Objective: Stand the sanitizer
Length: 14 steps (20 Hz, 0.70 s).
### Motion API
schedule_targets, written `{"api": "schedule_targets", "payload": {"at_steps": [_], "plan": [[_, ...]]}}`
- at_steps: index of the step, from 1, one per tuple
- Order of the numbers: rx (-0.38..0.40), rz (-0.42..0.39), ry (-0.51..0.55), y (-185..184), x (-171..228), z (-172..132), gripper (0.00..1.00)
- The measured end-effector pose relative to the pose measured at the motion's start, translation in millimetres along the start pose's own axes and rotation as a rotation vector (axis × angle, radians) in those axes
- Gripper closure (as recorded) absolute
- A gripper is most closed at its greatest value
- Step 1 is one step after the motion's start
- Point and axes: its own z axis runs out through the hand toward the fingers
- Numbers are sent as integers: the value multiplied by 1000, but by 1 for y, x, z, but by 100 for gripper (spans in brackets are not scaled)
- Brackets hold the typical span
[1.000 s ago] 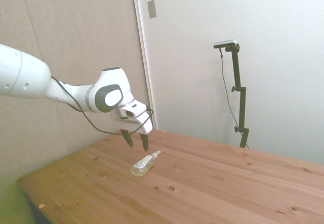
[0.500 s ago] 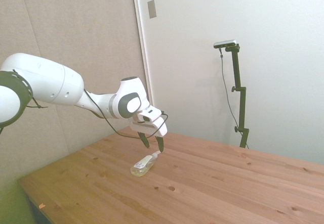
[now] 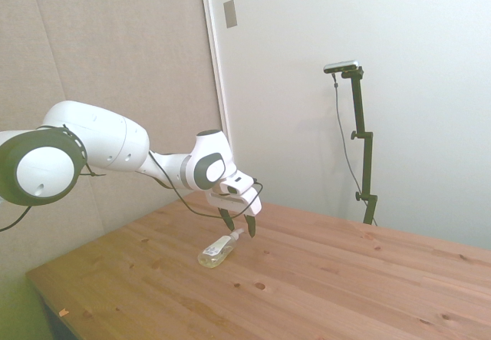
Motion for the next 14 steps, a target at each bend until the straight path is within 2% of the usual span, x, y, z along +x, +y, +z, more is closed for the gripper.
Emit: {"api": "schedule_targets", "payload": {"at_steps": [2, 3, 14], "plan": [[-3, 4, -3, -1, 2, 4, 0], [-5, 6, -4, 0, 3, 6, 100], [-12, 21, -31, -3, 6, 15, 100]]}}
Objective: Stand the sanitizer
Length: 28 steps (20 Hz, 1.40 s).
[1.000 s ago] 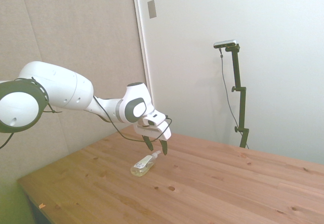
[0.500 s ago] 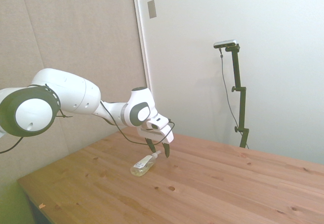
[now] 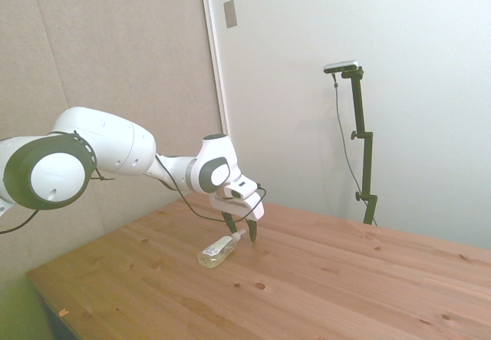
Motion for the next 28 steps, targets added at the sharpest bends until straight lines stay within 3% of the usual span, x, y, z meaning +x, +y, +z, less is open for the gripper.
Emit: {"api": "schedule_targets", "payload": {"at_steps": [19, 24, 28], "plan": [[5, 30, -70, 10, 11, 0, 100], [15, 121, -84, 9, 15, -6, 100], [99, 225, 25, 3, 25, -28, 100]]}}
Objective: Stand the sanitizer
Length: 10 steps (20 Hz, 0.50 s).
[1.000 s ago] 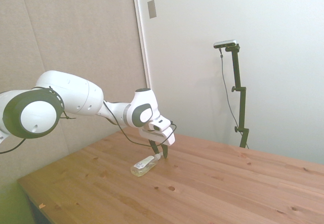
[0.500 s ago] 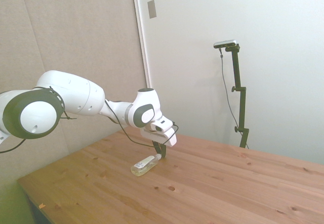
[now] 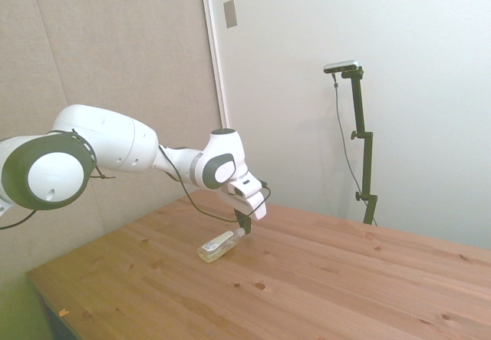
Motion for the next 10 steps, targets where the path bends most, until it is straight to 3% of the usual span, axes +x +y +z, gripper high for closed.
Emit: {"api": "schedule_targets", "payload": {"at_steps": [5, 10], "plan": [[122, 70, 227, -2, -12, -51, 100], [176, 146, 459, 17, -17, -86, 100]]}}
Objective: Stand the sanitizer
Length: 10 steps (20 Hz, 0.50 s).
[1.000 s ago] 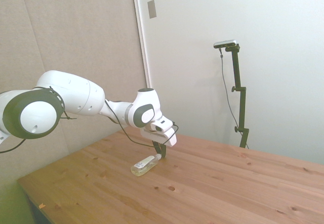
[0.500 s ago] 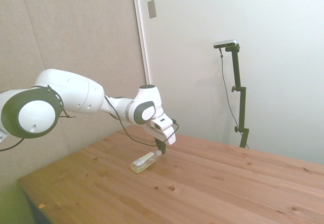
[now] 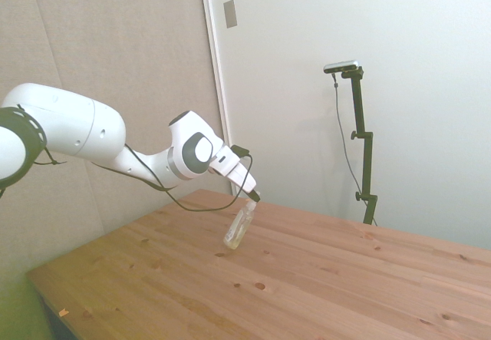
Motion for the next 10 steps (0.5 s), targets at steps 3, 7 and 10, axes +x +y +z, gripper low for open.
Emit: {"api": "schedule_targets", "payload": {"at_steps": [3, 7, 10], "plan": [[27, 40, 131, 1, 2, -8, 100], [71, 88, 279, -1, -19, -12, 100], [100, 117, 364, 9, -44, -7, 100]]}}
